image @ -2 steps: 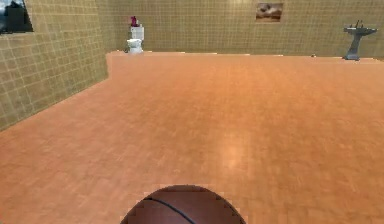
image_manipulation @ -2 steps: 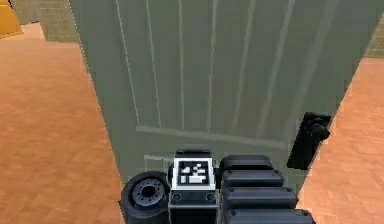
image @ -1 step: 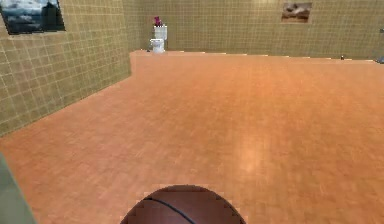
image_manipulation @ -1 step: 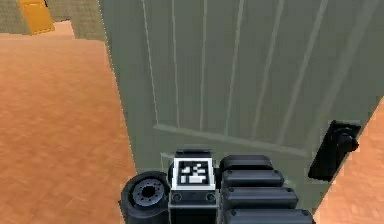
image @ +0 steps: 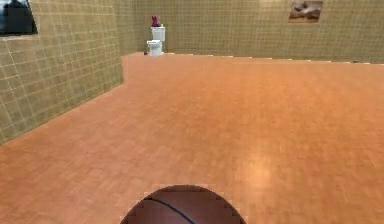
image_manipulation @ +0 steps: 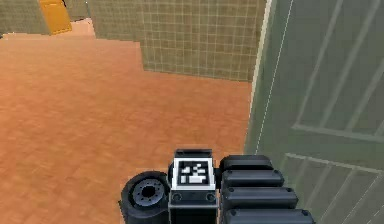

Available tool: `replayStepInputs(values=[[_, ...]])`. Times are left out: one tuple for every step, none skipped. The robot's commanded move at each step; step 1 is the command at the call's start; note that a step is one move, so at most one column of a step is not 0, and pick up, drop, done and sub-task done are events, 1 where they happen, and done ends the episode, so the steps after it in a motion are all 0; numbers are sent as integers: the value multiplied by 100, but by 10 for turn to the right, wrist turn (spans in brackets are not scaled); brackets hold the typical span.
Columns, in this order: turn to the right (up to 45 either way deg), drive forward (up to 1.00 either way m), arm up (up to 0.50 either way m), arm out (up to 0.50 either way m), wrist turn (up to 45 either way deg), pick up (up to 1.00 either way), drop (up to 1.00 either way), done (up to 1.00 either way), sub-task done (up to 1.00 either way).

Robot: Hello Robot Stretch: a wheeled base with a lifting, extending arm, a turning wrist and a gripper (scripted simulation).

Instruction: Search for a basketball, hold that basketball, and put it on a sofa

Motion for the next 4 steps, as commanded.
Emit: replayStepInputs(values=[[-90, 0, 0, 0, 0, 0, 0, 0, 0], [0, 100, 0, 0, 0, 0, 0, 0, 0], [0, 100, 0, 0, 0, 0, 0, 0, 0], [-30, 0, 0, 0, 0, 0, 0, 0, 0]])
